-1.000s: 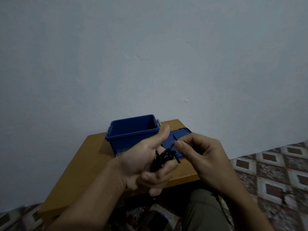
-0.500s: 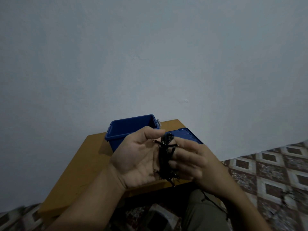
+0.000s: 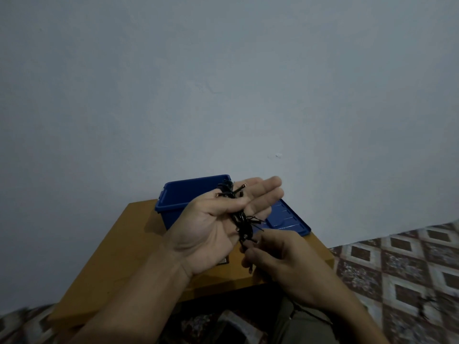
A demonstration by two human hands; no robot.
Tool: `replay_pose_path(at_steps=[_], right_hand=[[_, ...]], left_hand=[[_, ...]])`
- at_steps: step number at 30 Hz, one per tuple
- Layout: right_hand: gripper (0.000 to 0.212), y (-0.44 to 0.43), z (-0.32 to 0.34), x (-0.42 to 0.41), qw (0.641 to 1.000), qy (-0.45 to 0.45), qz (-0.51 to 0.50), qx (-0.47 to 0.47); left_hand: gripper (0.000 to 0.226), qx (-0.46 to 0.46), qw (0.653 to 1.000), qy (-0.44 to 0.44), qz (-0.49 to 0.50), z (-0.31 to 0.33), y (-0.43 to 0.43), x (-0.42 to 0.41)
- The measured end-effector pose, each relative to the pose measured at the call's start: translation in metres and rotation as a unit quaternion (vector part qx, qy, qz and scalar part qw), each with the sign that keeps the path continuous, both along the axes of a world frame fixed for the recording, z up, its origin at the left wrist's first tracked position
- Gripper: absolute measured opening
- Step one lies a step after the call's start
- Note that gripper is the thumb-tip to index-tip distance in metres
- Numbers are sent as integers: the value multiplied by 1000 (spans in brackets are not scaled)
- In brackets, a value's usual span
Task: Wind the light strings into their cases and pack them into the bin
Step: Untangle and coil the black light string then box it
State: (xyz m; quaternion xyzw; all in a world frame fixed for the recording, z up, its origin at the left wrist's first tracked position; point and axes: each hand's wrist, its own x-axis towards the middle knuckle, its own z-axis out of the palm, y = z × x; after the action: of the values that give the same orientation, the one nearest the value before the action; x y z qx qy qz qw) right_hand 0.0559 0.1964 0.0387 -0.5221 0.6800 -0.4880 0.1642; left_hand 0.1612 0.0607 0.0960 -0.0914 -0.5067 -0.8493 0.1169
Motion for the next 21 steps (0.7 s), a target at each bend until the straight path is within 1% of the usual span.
replay_pose_path(at_steps=[3, 6, 8, 11, 16, 18, 21], right_hand=[[17, 1, 3, 3, 1000, 6, 13, 1], [17, 1, 4, 4, 1000, 4, 14, 1], [17, 1, 4, 3, 1000, 1, 14, 8], [17, 1, 4, 4, 1000, -9, 9, 7], [19, 2, 4, 3, 1000, -7, -5, 4], [17, 2, 5, 4, 1000, -15, -2, 4], [9, 3, 6, 4, 999, -43, 0, -3]], left_hand=[[49, 8, 999, -12, 50, 0, 1, -2], [47, 8, 996, -26, 79, 1, 5, -2], [50, 15, 996, -43, 77, 3, 5, 1], [62, 46, 996, -42, 57, 6, 5, 4], [57, 37, 992, -32, 115, 1, 3, -2], [58, 40, 990, -28, 132, 0, 2, -4], [63, 45, 989, -25, 140, 3, 2, -2]])
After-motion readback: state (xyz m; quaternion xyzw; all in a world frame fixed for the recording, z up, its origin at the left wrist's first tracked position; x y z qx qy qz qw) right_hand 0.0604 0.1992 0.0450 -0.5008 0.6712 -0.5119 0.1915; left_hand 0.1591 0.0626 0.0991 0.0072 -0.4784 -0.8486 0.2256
